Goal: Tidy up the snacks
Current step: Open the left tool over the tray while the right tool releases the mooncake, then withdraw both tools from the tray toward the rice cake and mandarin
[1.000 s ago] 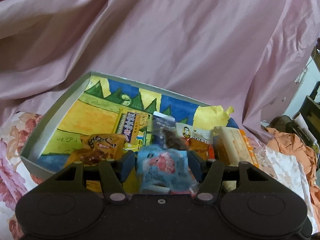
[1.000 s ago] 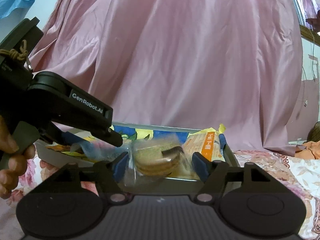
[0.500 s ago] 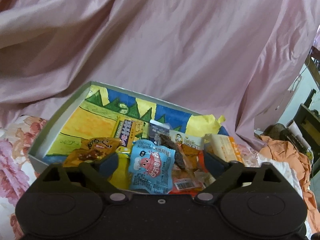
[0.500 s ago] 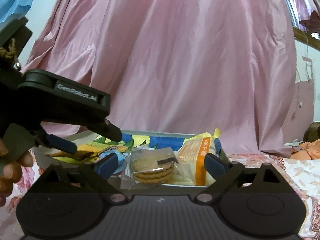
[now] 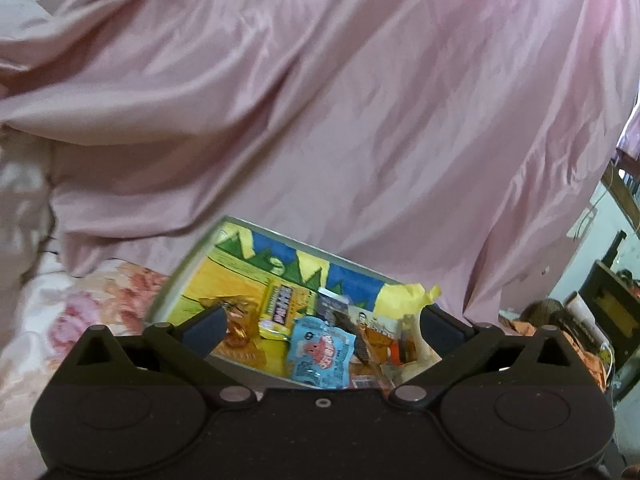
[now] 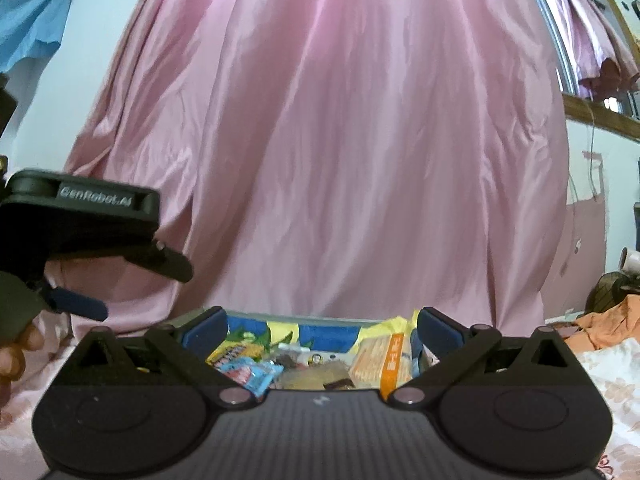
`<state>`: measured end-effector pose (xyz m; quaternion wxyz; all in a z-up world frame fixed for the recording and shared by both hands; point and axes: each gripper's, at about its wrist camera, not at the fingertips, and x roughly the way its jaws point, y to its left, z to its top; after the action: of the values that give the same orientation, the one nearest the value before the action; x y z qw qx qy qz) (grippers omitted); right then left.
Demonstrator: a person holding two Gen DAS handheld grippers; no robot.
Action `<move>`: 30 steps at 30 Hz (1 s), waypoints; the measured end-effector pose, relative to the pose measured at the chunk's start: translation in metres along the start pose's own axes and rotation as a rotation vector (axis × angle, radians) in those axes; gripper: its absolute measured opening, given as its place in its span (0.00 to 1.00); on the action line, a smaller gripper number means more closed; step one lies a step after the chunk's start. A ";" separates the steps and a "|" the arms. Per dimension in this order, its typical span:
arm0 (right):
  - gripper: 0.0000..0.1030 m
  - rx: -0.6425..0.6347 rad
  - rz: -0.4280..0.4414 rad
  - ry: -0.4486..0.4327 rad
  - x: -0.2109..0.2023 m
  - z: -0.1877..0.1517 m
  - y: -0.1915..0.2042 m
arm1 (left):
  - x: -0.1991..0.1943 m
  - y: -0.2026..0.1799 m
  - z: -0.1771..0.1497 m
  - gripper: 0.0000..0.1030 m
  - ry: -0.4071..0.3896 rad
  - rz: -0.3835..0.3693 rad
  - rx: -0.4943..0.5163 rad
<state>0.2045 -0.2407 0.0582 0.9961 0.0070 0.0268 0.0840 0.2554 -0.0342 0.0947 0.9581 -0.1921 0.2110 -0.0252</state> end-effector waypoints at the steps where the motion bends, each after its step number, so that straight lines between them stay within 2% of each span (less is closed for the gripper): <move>1: 1.00 0.003 0.000 -0.006 -0.005 0.003 0.001 | -0.008 0.001 -0.002 0.99 -0.010 0.003 -0.001; 16: 1.00 0.018 -0.005 0.007 -0.065 0.017 0.015 | -0.091 0.031 -0.029 0.99 -0.061 0.044 0.006; 30: 1.00 -0.020 -0.005 0.058 -0.108 0.012 0.033 | -0.140 0.058 -0.063 0.99 -0.039 0.098 0.033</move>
<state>0.0933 -0.2262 0.0767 0.9951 -0.0056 0.0548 0.0817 0.0998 0.0153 0.0751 0.9652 -0.1660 0.2010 0.0217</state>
